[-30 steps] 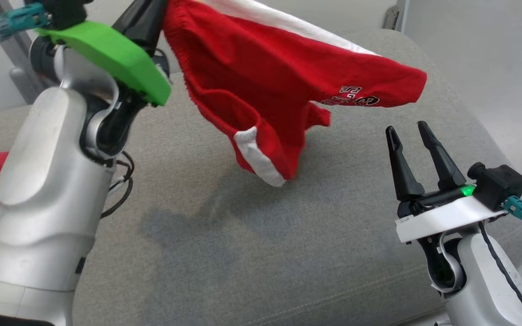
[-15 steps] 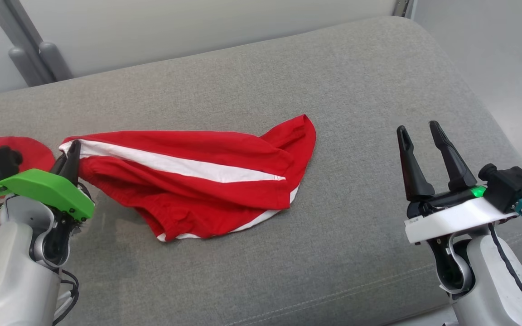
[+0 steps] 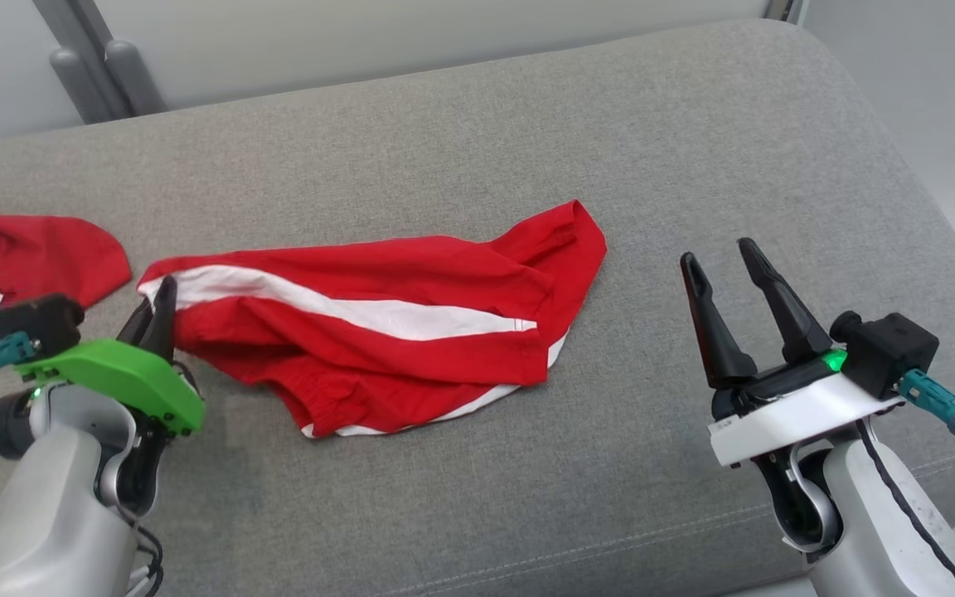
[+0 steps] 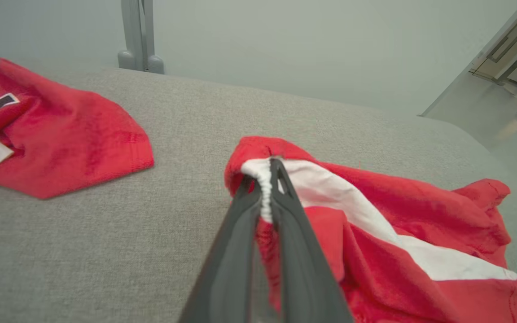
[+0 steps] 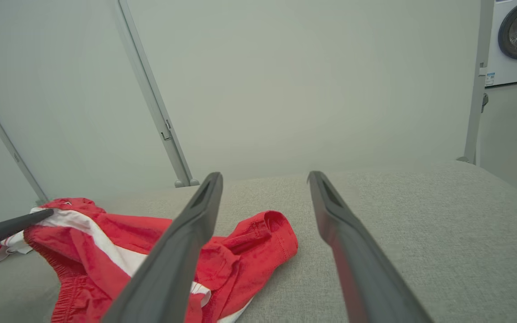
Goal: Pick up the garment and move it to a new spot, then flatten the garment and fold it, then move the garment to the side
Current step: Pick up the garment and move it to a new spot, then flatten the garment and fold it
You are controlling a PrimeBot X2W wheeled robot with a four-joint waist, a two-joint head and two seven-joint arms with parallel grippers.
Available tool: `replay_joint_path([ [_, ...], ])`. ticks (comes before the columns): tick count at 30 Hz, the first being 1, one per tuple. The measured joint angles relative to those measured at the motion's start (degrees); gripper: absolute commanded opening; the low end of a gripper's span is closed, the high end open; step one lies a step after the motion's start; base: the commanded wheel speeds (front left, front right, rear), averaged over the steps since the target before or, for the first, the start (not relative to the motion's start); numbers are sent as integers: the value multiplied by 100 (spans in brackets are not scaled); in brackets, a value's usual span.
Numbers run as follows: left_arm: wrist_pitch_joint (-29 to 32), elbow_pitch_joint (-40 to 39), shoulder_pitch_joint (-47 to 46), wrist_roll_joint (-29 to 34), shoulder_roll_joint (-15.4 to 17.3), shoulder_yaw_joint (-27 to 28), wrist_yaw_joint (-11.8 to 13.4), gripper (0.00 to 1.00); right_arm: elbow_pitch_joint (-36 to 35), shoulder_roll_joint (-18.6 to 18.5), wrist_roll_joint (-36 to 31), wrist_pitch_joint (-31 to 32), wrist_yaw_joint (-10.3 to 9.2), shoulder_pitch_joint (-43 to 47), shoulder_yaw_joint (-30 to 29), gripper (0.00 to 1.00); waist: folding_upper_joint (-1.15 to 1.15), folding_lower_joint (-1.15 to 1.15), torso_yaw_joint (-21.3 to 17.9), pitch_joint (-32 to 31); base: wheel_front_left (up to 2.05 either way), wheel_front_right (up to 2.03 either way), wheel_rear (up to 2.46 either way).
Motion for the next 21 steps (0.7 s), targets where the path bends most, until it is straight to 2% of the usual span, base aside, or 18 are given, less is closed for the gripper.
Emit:
replay_joint_path([
  [5, -125, 394, 352, 46, 30, -59, 2, 23, 56, -52, 13, 0, 0, -5, 102, 100, 0, 0, 13, 8, 0, 0, 0],
  [7, -186, 467, 402, 98, 8, -73, 2, 27, 97, -73, 70, 0, 0, -6, 158, 100, 0, 0, 14, 8, 0, 0, 0],
  [9, -266, 488, 405, 104, -42, -54, 2, 51, 159, -88, 118, 0, 0, -5, 236, 100, 0, 0, 17, 10, 0, 0, 0],
  [10, -312, 489, 405, 104, -74, -47, 2, 78, 187, -91, 142, 0, 0, -5, 271, 100, 0, 0, 19, 12, 0, 0, 0],
  [11, -349, 490, 405, 103, -107, -35, 2, 100, 219, -98, 160, 0, 0, -5, 315, 100, 0, 0, 22, 15, 0, 0, 0],
  [21, -521, 341, 384, 79, -367, -89, 2, 100, 725, -247, 433, 49, 1, -11, 838, 100, 0, 0, 166, 110, 0, 0, 0],
])
